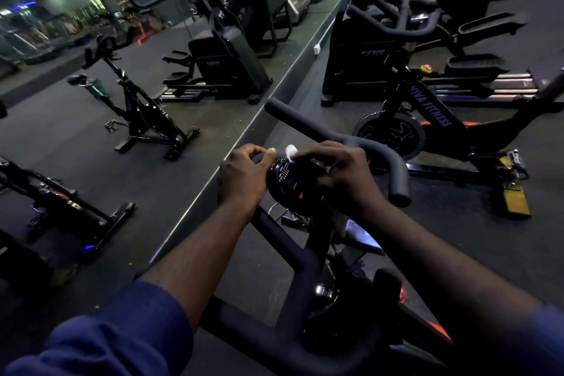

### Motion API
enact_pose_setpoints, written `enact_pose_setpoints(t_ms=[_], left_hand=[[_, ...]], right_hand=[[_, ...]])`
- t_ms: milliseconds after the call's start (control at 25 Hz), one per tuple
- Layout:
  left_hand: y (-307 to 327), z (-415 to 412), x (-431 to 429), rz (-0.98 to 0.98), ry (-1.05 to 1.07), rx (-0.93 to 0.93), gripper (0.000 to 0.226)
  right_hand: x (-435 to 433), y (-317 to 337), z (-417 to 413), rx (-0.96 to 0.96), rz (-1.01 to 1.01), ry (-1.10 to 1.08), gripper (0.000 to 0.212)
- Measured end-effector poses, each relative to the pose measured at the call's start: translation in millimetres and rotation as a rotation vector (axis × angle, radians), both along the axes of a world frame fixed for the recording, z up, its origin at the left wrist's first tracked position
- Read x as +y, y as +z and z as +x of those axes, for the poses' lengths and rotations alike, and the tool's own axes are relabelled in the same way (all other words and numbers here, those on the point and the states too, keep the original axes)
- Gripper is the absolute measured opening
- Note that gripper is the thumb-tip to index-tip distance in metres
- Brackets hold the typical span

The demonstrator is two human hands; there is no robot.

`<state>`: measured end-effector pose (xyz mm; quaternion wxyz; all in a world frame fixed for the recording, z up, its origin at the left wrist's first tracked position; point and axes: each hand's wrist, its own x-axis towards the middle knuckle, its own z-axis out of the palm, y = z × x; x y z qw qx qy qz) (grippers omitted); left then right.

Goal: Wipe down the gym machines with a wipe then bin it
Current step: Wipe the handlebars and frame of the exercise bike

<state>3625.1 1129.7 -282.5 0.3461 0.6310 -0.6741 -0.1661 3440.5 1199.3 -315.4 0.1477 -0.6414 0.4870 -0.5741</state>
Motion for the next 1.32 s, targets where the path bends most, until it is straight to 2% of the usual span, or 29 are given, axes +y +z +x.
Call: enact_pose_setpoints(t_ms=[160,320,400,520,600,680,840,960,1080,1200,1320], left_hand=[[0,0,-1,0.008,-0.003,-0.008,0.032],[0,-1,1,0.002,-0.01,0.001,0.03],[-1,-1,1,-0.005,-0.007,0.015,0.03],[1,-1,1,-0.001,-0.01,0.019,0.03],[1,-1,3,0.01,-0.012,0.016,0.029],[4,-2,4,0.004,-0.012,0.023,0.029],[2,-1,3,0.008,-0.014,-0.005,0.031],[3,-1,1,-0.001,-0.011,0.007,0.033],[3,-1,4,0.012,-0.006,0.0,0.032],[5,-1,4,0.009,-0.001,-0.003,0.033],[4,2,-1,0.014,-0.035,-0.037,0.035]], right_hand=[[5,-23,-9,-0.105,0.195,-0.107,0.03],[-3,-5,-2,-0.126,0.205,-0.096,0.03],[6,-14,-9,-0.085,0.24,-0.128,0.031],[35,-28,-5,-0.133,0.322,-0.202,0.023],[49,-33,7,-0.046,0.273,-0.297,0.026],[57,-30,13,0.044,0.191,-0.295,0.025],[55,-25,10,0.058,0.181,-0.285,0.021],[65,-29,21,0.159,0.092,-0.191,0.022],[66,-24,16,0.165,0.018,-0.115,0.024],[61,-11,27,0.29,-0.115,-0.025,0.024],[36,16,49,0.273,-0.19,-0.05,0.021]])
